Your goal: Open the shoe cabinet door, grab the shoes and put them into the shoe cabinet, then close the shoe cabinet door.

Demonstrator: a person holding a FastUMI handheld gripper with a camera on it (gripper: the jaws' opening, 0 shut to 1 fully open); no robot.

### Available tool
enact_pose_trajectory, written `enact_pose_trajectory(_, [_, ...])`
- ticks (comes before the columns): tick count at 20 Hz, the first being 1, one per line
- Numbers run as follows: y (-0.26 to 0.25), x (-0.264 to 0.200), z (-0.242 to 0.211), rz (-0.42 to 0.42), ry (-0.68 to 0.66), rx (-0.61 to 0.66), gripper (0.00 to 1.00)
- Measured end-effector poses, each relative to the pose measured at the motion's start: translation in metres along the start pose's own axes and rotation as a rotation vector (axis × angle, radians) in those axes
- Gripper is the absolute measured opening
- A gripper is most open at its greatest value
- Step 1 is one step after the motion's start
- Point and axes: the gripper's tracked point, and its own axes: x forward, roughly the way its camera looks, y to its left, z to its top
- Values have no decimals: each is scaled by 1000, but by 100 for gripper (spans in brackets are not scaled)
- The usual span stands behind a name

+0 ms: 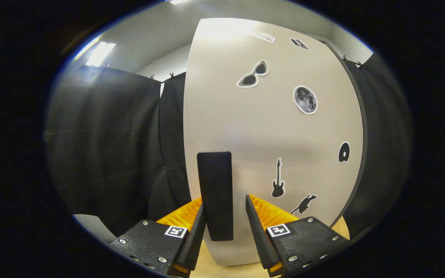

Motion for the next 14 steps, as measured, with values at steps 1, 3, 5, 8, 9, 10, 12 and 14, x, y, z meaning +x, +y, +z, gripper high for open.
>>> enact_pose_trajectory(1, [0, 2, 0, -6, 2, 0, 61])
enact_pose_trajectory(3, [-1, 5, -1, -28, 12, -5, 61])
enact_pose_trajectory(5, [-4, 9, -2, -52, 19, -25, 62])
enact_pose_trajectory(8, [-13, 18, -2, -85, 25, -51, 65])
enact_pose_trajectory(9, [-14, 20, -2, -92, 25, -49, 66])
enact_pose_trajectory(10, [-13, 24, -4, -99, 24, -44, 67])
enact_pose_trajectory(12, [-12, 27, -3, -111, 22, -36, 68])
enact_pose_trajectory(14, [-13, 31, -4, -120, 24, -29, 68])
